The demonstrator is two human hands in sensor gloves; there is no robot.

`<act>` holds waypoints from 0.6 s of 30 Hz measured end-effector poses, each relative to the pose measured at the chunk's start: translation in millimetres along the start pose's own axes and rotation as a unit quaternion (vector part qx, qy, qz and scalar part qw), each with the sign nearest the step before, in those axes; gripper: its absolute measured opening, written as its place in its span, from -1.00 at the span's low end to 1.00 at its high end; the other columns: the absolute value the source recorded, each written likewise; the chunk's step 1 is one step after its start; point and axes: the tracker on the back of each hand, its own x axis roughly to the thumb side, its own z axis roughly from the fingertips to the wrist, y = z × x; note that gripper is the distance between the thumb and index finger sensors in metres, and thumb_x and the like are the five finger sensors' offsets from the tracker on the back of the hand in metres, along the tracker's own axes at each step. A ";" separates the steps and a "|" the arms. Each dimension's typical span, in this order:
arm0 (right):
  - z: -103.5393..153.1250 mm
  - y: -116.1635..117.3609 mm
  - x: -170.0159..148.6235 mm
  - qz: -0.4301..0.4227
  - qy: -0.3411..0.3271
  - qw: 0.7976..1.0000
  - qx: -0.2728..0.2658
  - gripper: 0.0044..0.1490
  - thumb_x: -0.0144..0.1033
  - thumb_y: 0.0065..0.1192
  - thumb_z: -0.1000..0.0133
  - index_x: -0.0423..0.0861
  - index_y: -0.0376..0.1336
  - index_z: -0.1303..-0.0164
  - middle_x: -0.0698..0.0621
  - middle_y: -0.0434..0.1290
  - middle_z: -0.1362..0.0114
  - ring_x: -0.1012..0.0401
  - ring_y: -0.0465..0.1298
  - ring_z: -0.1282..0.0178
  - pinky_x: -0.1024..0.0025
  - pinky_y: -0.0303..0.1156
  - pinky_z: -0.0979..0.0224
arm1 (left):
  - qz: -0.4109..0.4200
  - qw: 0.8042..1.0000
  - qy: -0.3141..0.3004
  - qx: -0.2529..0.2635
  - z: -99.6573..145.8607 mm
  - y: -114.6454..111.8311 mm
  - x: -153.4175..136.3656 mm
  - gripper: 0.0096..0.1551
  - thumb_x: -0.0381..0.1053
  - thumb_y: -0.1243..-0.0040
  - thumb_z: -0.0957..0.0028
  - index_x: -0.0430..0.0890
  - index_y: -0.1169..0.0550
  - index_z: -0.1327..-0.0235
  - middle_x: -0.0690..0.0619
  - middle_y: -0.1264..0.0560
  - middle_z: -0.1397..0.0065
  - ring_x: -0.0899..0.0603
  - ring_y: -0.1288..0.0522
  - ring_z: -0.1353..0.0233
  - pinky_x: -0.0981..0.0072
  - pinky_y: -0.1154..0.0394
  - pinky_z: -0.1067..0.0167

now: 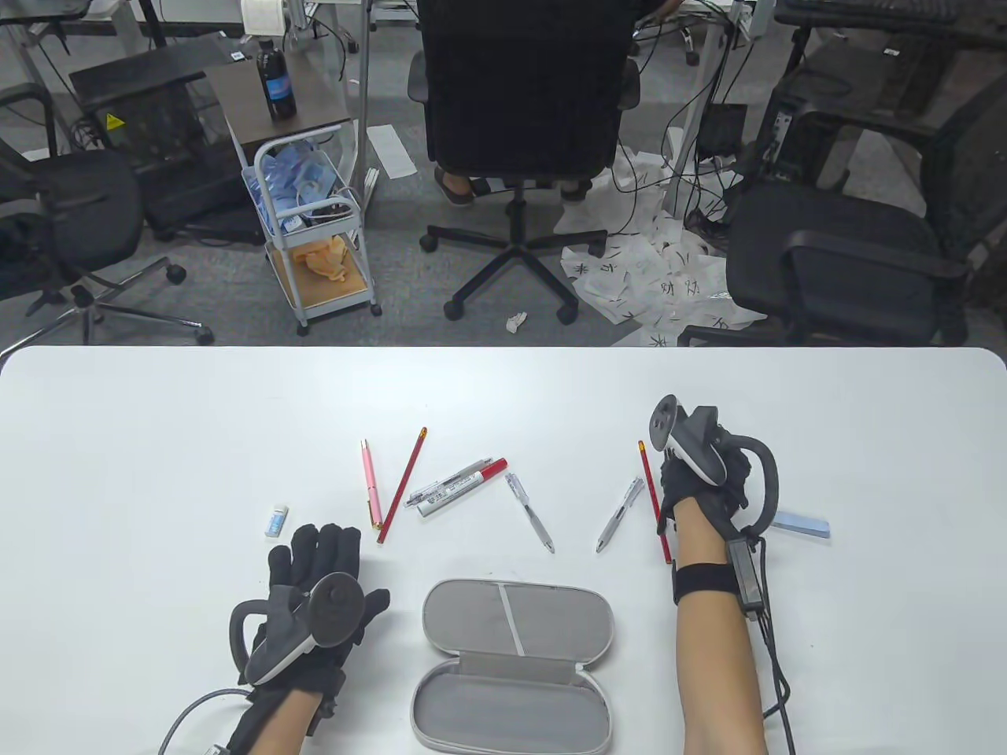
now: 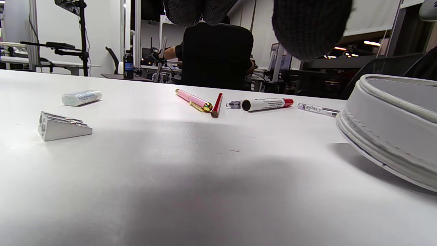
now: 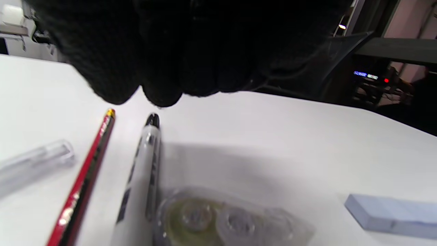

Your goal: Pack double-layer zippered pencil case

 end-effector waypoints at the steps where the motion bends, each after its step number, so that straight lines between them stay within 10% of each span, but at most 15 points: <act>1: -1.6 1.9 0.8 0.005 0.001 1.000 0.005 -0.45 0.20 0.40 -0.01 0.13 0.49 -0.10 0.12 0.54 -0.21 0.09 0.51 -0.21 0.30 0.49 -0.26 | -0.001 1.000 -0.001 -0.002 -0.1 0.2 0.3 0.04 0.28 -0.28 -0.14 -0.22 -0.18 -0.72 -0.26 -0.15 -0.75 -0.46 0.06 -0.64 -0.33 0.15 -0.44; 8: -17.2 22.7 9.6 0.033 0.005 0.997 0.076 -0.38 0.26 0.37 0.00 0.08 0.49 -0.11 0.10 0.53 -0.20 0.07 0.49 -0.21 0.26 0.46 -0.28 | -0.008 1.000 -0.004 -0.008 -0.5 -1.1 2.8 0.04 0.28 -0.28 -0.14 -0.21 -0.19 -0.72 -0.26 -0.16 -0.75 -0.45 0.07 -0.65 -0.32 0.16 -0.44; 18: -11.1 19.3 3.0 0.015 0.006 0.999 0.033 -0.41 0.23 0.39 -0.01 0.05 0.48 -0.07 0.10 0.54 -0.15 0.09 0.51 -0.18 0.28 0.49 -0.25 | -0.009 1.000 -0.008 -0.016 0.3 -2.0 5.9 0.04 0.29 -0.26 -0.15 -0.21 -0.19 -0.73 -0.26 -0.15 -0.76 -0.46 0.08 -0.64 -0.32 0.17 -0.44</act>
